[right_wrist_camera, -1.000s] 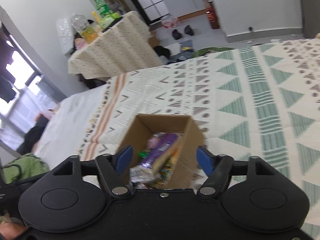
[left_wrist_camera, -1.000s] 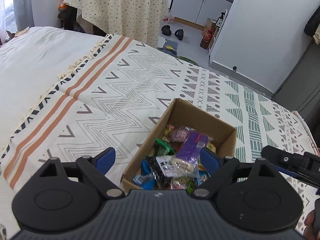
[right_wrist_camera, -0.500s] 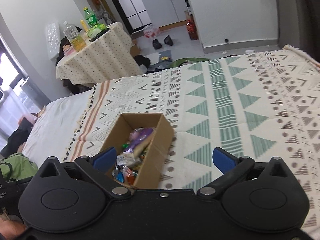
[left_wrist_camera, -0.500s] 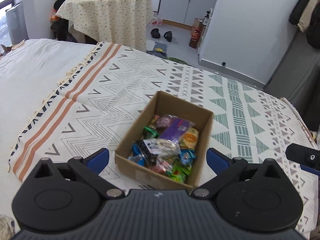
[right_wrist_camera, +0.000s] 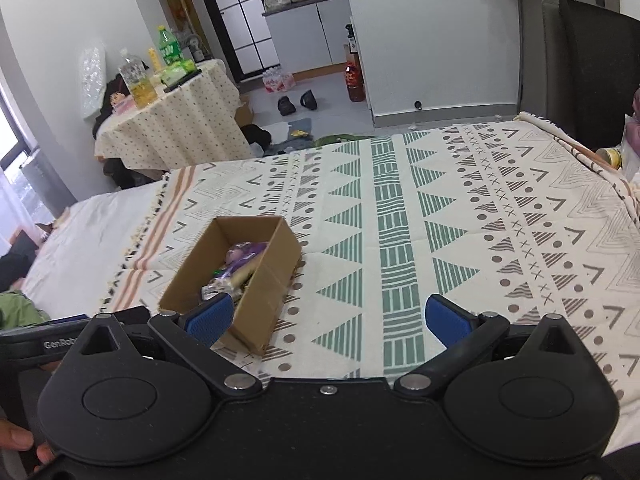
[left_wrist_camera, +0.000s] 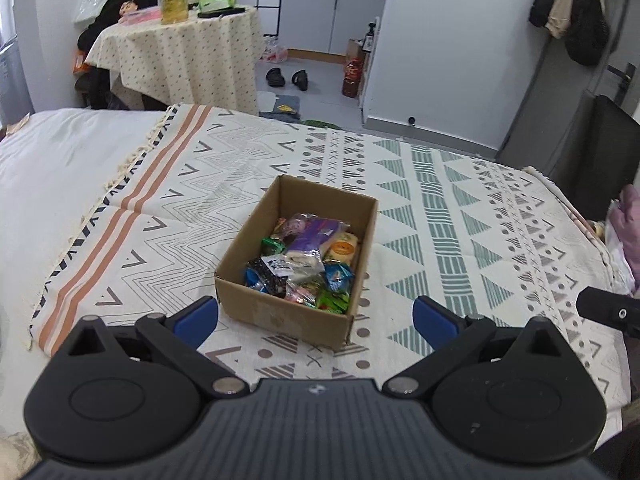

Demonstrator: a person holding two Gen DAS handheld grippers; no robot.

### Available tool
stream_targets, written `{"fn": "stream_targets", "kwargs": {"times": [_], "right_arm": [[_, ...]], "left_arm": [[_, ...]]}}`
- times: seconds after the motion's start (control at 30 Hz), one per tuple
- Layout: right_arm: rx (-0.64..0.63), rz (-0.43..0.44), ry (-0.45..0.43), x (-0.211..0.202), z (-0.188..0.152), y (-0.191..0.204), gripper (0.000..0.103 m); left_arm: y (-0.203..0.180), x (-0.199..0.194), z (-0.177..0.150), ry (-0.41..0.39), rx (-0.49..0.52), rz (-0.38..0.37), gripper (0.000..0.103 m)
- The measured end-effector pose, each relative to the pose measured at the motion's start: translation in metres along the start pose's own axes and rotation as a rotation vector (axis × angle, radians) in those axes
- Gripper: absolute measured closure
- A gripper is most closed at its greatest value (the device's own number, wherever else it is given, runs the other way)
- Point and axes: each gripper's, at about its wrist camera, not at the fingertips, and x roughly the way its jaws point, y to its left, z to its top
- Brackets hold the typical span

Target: Organize snacks

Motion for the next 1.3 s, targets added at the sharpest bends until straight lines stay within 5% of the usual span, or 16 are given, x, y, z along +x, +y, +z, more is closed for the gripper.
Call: {"fn": "stream_targets", "kwargs": {"times": [0.47,1.3], "right_arm": [[-0.037,-0.051,-0.056,-0.059,-0.032,0.000,0.000],[-0.100,-0.058,-0.113,-0.109,-0.068,0.018,0.000]], "left_arm": [[-0.017,-0.062,-0.030,-0.052,0.083,-0.074,0.000],[-0.008,-0.123,-0.063,-0.142,0.159,-0.076,0.000]]}}
